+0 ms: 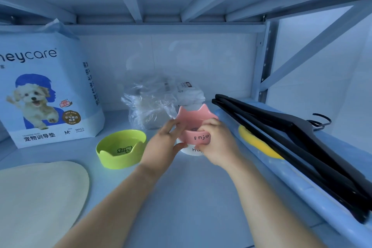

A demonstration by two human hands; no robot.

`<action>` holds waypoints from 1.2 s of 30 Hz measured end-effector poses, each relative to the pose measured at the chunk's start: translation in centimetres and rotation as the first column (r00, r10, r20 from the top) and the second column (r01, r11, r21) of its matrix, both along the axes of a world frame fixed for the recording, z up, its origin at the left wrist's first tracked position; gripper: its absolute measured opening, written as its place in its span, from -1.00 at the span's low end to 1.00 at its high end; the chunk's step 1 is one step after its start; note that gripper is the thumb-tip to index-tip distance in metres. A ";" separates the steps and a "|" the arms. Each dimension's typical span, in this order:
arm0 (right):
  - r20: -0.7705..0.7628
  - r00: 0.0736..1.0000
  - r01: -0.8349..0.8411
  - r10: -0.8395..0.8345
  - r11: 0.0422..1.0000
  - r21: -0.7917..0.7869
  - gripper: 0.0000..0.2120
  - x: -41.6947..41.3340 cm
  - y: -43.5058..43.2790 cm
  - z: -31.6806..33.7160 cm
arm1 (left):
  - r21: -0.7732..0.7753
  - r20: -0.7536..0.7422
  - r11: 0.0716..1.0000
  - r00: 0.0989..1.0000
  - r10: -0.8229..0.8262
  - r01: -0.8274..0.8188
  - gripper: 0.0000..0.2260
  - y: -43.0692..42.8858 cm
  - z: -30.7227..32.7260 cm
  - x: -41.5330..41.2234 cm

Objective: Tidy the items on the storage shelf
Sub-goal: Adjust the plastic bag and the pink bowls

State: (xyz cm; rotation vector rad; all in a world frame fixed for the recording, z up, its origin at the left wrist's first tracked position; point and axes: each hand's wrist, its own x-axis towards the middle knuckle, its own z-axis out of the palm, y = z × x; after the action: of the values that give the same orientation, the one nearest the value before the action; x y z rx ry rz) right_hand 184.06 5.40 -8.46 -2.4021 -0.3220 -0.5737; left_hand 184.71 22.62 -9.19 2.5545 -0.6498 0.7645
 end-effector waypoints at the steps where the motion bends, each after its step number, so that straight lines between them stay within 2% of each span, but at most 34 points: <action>1: -0.003 1.000 0.005 -0.005 1.000 -0.009 -0.78 0.4 0.0 0.2 | -0.010 0.006 0.999 0.999 0.053 -0.052 -0.51 -0.4 -0.3 0.0; 5: -0.053 0.999 -0.009 0.002 0.993 -0.121 -0.77 1.3 -0.1 1.6 | -0.097 0.019 0.990 0.995 0.102 -0.100 -0.46 -0.4 -0.7 -0.1; 7: -0.002 1.000 -0.020 0.020 0.994 -0.106 -0.76 1.2 -0.5 1.0 | -0.118 -0.002 0.987 0.994 0.105 -0.105 -0.44 -0.4 -1.0 -0.5; 10: 0.085 0.996 -0.037 0.038 0.999 -0.012 -0.61 0.5 -1.0 0.0 | -0.112 -0.025 0.988 0.994 0.104 -0.106 -0.42 -0.5 -1.4 -0.6; 12: 0.121 0.992 -0.022 0.020 1.000 0.021 -0.61 0.5 -1.3 0.2 | -0.116 -0.035 0.988 0.995 0.096 -0.099 -0.40 -0.4 -1.5 -0.3; 15: 0.113 0.994 0.005 -0.004 1.000 -0.007 -0.69 0.4 -1.5 0.6 | -0.128 -0.080 0.988 0.994 0.072 -0.082 -0.36 -0.2 -2.0 -0.1; 21: 0.090 0.996 0.032 -0.027 0.998 -0.049 -0.66 0.8 -1.4 0.2 | -0.180 -0.082 0.982 0.996 0.046 -0.060 -0.37 -0.3 -2.3 0.3; 27: 0.131 0.990 0.061 -0.058 0.998 -0.017 -0.60 1.5 -1.8 -0.6 | -0.147 -0.193 0.989 0.981 -0.011 -0.018 -0.30 -0.3 -2.5 -0.1; 30: 0.169 0.982 0.096 -0.086 0.994 -0.053 -0.51 1.3 -1.5 -0.6 | -0.054 -0.239 0.998 0.971 -0.005 -0.009 -0.38 -0.3 -2.6 -0.2; 34: 0.198 0.963 0.204 -0.184 0.975 -0.085 -0.47 0.8 -1.0 -0.5 | -0.031 -0.184 0.998 0.981 -0.056 0.051 -0.59 -0.4 -2.1 -0.6; 36: 0.182 0.960 0.228 -0.214 0.972 -0.060 -0.50 0.8 -1.0 -0.6 | -0.007 -0.235 0.995 0.967 -0.101 0.103 -0.57 -0.4 -2.1 -0.5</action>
State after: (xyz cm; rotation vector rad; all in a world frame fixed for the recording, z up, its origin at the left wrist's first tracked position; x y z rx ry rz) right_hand 184.85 4.40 -9.04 -2.4879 -0.1521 -0.8925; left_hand 184.17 22.26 -11.31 2.5402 -0.6981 0.4174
